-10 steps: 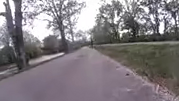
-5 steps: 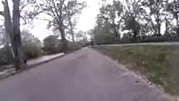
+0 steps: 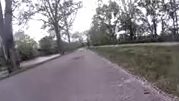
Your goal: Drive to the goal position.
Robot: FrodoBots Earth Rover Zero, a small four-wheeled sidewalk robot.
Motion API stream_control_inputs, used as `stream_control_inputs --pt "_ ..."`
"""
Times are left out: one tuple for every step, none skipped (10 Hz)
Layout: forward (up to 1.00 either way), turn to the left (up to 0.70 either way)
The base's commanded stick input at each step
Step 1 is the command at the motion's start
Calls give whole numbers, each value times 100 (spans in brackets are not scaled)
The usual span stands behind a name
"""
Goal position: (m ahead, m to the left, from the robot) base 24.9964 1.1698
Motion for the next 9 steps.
stream_control_inputs --pt "95 0" --pt "100 0" --pt "100 0" --pt "100 0" --pt "100 0" --pt "100 0" --pt "100 0" --pt "100 0" --pt "100 0"
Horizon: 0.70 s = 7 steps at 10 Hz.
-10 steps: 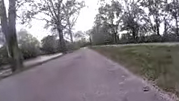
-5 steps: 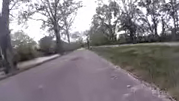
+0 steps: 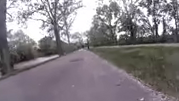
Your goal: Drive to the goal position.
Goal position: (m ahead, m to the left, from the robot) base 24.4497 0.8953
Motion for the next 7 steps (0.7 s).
stream_control_inputs --pt "100 0" --pt "100 0" --pt "100 0" --pt "100 0" --pt "100 0" --pt "100 0" --pt "100 0"
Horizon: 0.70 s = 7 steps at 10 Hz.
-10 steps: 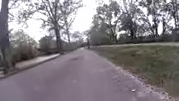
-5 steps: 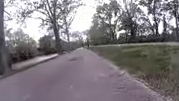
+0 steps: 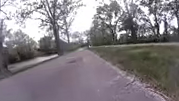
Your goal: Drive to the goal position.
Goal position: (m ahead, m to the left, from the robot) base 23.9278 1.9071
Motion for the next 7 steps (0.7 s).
stream_control_inputs --pt "100 0" --pt "100 0" --pt "100 0" --pt "100 0" --pt "100 0" --pt "100 0" --pt "100 0"
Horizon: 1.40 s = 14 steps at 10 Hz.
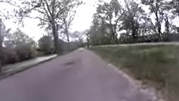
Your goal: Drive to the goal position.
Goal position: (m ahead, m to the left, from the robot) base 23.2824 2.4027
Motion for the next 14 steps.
stream_control_inputs --pt "100 0" --pt "100 0" --pt "100 0" --pt "100 0" --pt "100 0" --pt "100 0" --pt "100 0" --pt "100 0" --pt "100 0" --pt "100 0" --pt "100 0" --pt "100 0" --pt "100 0" --pt "100 0"
